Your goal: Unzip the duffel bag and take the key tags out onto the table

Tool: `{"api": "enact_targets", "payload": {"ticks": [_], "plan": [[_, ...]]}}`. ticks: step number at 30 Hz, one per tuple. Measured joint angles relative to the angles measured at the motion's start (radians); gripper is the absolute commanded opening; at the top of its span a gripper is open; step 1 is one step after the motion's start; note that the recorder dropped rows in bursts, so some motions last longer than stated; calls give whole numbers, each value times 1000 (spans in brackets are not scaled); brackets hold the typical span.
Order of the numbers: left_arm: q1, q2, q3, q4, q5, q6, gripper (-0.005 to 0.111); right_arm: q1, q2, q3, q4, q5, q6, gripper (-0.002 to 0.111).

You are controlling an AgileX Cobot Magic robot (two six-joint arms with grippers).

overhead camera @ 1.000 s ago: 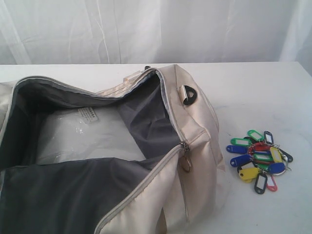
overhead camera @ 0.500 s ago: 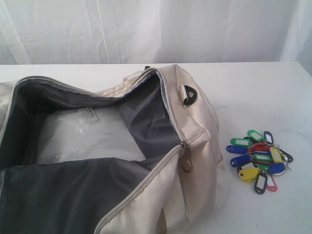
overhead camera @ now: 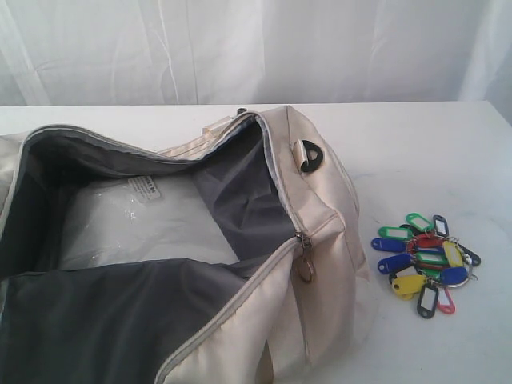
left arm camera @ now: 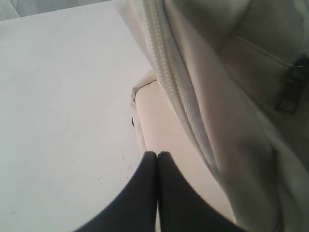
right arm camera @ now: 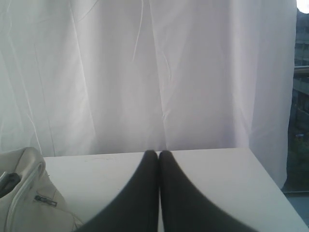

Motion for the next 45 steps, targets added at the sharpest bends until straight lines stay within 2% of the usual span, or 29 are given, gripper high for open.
{"api": "enact_targets", "payload": {"ticks": [4, 9, 13, 16, 21, 25, 29, 32, 37, 39, 41, 45], "plan": [[0, 0, 0, 0, 0, 2, 0, -67, -24, 0, 0, 7, 2, 0], [0, 0, 0, 0, 0, 2, 0, -236, -54, 0, 0, 21, 71, 0], [0, 0, 0, 0, 0, 2, 0, -411, -58, 0, 0, 150, 112, 0], [0, 0, 0, 0, 0, 4, 0, -493, -59, 4, -2, 275, 112, 0], [0, 0, 0, 0, 0, 6, 0, -525, -61, 30, -2, 448, 100, 0], [0, 0, 0, 0, 0, 6, 0, -527, -63, 46, -2, 583, 15, 0], [0, 0, 0, 0, 0, 6, 0, -527, -74, 46, -59, 628, -12, 0], [0, 0, 0, 0, 0, 6, 0, -527, -76, 46, -349, 610, 266, 0], [0, 0, 0, 0, 0, 6, 0, -527, -76, 46, -1280, 615, 1262, 0], [0, 0, 0, 0, 0, 6, 0, -527, -78, 55, -1539, 628, 1537, 0], [0, 0, 0, 0, 0, 6, 0, -527, -93, 72, -1669, 648, 1702, 0], [0, 0, 0, 0, 0, 6, 0, -527, -104, 121, -1742, 697, 1798, 0]]}}
